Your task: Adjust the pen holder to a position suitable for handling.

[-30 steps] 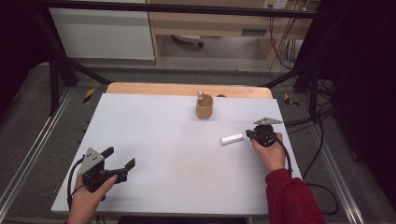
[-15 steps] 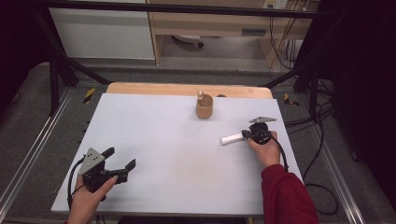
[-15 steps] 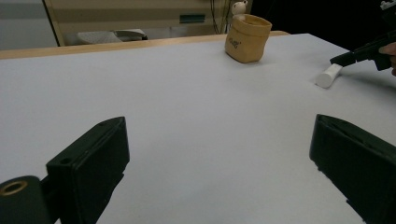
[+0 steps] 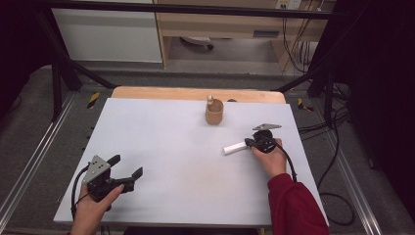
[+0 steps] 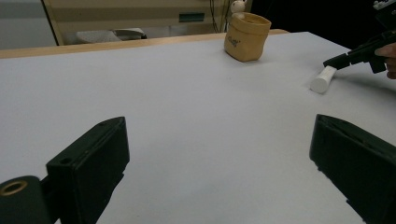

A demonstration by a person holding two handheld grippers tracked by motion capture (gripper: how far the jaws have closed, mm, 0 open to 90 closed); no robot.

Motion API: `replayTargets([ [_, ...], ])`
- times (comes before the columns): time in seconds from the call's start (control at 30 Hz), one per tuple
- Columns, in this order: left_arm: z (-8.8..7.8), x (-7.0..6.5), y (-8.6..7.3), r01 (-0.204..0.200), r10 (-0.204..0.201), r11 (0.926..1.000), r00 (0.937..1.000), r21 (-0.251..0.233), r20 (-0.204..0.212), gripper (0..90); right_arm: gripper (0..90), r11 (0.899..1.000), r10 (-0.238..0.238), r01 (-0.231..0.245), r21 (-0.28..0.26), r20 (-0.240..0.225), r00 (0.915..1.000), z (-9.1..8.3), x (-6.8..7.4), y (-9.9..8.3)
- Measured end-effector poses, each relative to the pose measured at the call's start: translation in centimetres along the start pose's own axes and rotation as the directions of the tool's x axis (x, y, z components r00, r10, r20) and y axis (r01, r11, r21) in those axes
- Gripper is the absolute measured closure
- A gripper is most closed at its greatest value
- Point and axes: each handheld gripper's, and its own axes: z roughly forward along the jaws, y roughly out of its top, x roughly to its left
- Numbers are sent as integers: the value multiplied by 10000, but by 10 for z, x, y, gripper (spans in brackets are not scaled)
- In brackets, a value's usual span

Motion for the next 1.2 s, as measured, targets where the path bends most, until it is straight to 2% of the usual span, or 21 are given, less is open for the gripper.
replayTargets([
  [0.33,0,0,0,1,-1,10000,10000,40,24,49,900,9984,-509,521,212,-559,9971,8,36,7],
  [0.67,0,0,0,-2,1,10000,10000,68,36,50,900,9938,-1017,1060,346,-1085,9889,14,72,10],
  [1.2,1,0,0,-38,38,9999,10000,118,34,51,900,9835,-1633,1752,441,-1974,9666,20,129,9],
])
